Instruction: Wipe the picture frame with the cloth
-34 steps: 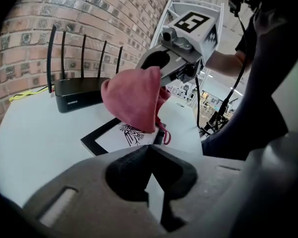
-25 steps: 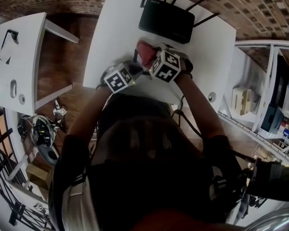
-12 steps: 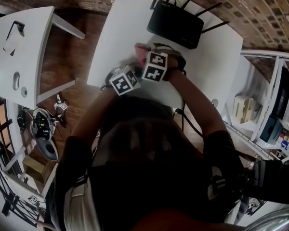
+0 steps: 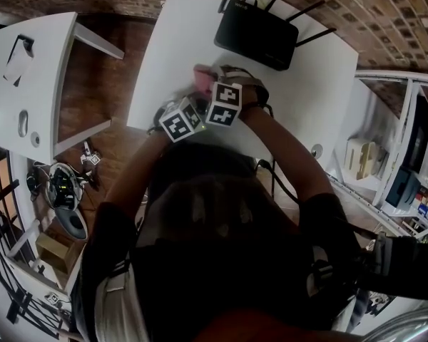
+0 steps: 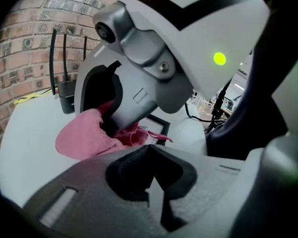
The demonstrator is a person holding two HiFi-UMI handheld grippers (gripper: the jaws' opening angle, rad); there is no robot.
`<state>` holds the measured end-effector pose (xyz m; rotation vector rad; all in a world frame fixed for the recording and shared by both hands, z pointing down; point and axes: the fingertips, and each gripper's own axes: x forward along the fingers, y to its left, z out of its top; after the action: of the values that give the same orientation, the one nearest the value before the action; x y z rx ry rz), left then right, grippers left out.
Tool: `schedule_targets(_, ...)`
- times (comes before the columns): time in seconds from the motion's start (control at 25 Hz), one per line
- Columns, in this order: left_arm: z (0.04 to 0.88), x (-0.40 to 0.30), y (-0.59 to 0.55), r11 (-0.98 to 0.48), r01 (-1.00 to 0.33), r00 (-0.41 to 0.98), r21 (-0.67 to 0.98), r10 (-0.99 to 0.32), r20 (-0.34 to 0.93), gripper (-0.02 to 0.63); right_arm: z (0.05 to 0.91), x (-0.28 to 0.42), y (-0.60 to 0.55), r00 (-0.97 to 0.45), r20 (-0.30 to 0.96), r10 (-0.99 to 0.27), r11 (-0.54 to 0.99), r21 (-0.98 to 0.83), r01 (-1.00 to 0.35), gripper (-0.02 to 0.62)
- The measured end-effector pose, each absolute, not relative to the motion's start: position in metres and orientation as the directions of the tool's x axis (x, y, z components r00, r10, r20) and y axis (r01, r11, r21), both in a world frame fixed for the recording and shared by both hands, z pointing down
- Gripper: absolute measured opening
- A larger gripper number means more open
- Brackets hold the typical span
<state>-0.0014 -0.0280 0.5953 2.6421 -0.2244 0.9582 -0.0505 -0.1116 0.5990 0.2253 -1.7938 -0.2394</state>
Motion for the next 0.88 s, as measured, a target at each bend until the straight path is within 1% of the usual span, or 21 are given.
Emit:
schedule_targets(0.28, 0.595, 0.000, -0.028, -0.934, -0.251, 0.762, 0.253, -0.030, 0.647, 0.002, 0.601, -0.046, -0.110, -0.260, 0.920, -0.292, 0.956, 0.284, -0.071, 0.054)
schedule_targets(0.48, 0.595, 0.000, -0.028, -0.932, -0.251, 0.762, 0.263, -0.022, 0.647, 0.002, 0.599, -0.040, -0.111, -0.247, 0.927, -0.283, 0.958, 0.260, -0.123, 0.055)
schedule_targets(0.88, 0.596, -0.001, -0.028, -0.931, -0.257, 0.762, 0.259, -0.030, 0.647, 0.002, 0.598, -0.012, -0.108, -0.230, 0.932, -0.280, 0.953, 0.240, -0.187, 0.058)
